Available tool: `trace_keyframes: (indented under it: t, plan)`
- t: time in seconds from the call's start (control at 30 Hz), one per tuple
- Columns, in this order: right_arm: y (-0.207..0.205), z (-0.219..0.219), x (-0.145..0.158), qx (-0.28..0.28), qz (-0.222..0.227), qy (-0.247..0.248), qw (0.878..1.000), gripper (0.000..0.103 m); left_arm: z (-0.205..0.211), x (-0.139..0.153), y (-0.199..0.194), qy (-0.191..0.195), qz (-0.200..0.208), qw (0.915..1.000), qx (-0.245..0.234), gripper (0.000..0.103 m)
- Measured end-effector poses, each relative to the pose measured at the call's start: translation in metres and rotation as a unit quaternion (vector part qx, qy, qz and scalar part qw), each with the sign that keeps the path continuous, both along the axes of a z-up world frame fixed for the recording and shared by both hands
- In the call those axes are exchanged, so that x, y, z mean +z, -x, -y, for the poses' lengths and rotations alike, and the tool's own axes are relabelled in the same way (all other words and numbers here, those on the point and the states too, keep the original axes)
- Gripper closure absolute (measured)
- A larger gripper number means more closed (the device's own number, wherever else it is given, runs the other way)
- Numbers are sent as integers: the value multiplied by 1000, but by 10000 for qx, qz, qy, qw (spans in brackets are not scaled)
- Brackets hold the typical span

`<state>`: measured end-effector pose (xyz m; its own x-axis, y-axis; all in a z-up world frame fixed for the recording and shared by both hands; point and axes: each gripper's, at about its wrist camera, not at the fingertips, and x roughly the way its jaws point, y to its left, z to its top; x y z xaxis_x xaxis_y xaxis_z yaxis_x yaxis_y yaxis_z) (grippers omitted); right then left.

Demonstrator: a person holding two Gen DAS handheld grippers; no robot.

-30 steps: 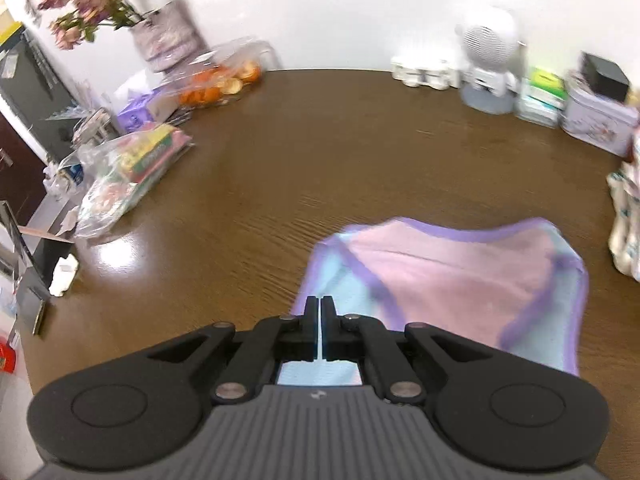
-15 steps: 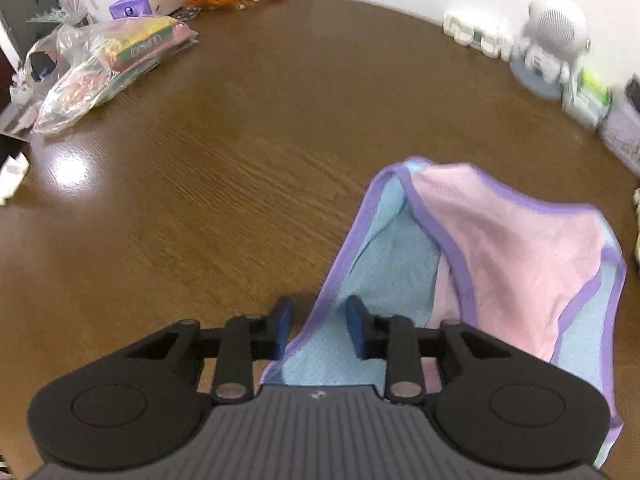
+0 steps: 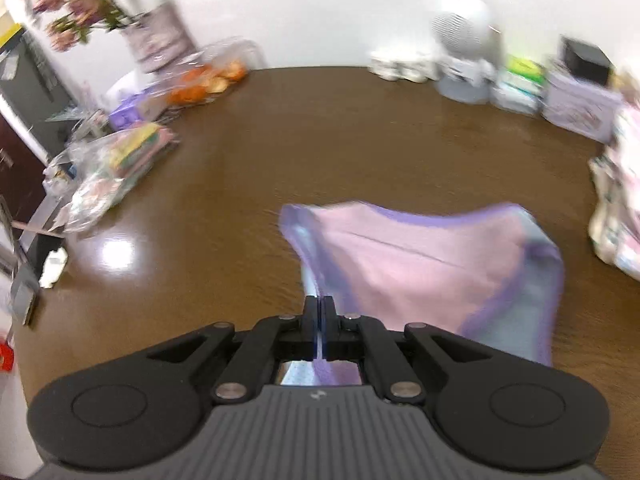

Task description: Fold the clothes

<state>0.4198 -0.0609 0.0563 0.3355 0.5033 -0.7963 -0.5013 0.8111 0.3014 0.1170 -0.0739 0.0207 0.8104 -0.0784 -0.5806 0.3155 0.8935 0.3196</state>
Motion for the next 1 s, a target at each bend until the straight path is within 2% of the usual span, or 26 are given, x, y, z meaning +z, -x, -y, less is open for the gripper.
trace_keyframes:
  t: [0.1, 0.23, 0.37, 0.4, 0.47, 0.5, 0.53, 0.63, 0.77, 0.8, 0.87, 0.9, 0.93, 1.0]
  plan:
    - [-4, 17, -19, -106, -148, 16, 9998, 102, 6, -6, -8, 66, -306, 9993, -185, 103]
    - [-2, 32, -33, -170, -183, -67, 9997, 102, 1, -3, -8, 175, -483, 9982, -296, 103]
    - [-1, 45, -33, -251, -126, -238, 9993, 101, -10, 3, -5, 560, -562, 9964, -304, 102]
    - [-2, 47, -32, -255, -104, -250, 9993, 97, -14, 6, -5, 701, -526, 9957, -286, 99]
    - [-2, 44, -25, -296, 69, -369, 9989, 81, -28, 14, -1, 985, -368, 9943, -174, 95]
    - [-2, 42, -20, -319, 195, -443, 9983, 57, -37, 16, 1, 1079, -279, 9938, -33, 94]
    - [-1, 39, -15, -321, 347, -502, 9976, 45, -45, 18, 3, 1112, -220, 9935, 119, 94]
    - [-3, 12, -3, -17, 669, -448, 9968, 44, -67, 13, 4, 1003, -321, 9934, 466, 92]
    - [-4, -43, -4, 260, 1035, 159, 9942, 41, -72, -2, -5, 967, -667, 9923, 398, 92]
    - [-4, -55, -7, 262, 1139, 368, 9925, 41, -71, -5, -8, 983, -740, 9919, 320, 92]
    - [-7, -72, -14, 147, 1256, 769, 9890, 54, -70, -10, -11, 1006, -870, 9909, 192, 92]
    - [-10, -79, -17, 105, 1248, 908, 9880, 84, -70, -12, -12, 1019, -932, 9903, 155, 92]
    - [-15, -80, -20, 87, 1091, 872, 9902, 100, -70, -14, -13, 1031, -994, 9896, 118, 93]
    - [-22, -73, -17, 42, 928, 643, 9936, 100, -70, -18, -11, 1082, -1088, 9881, 68, 93]
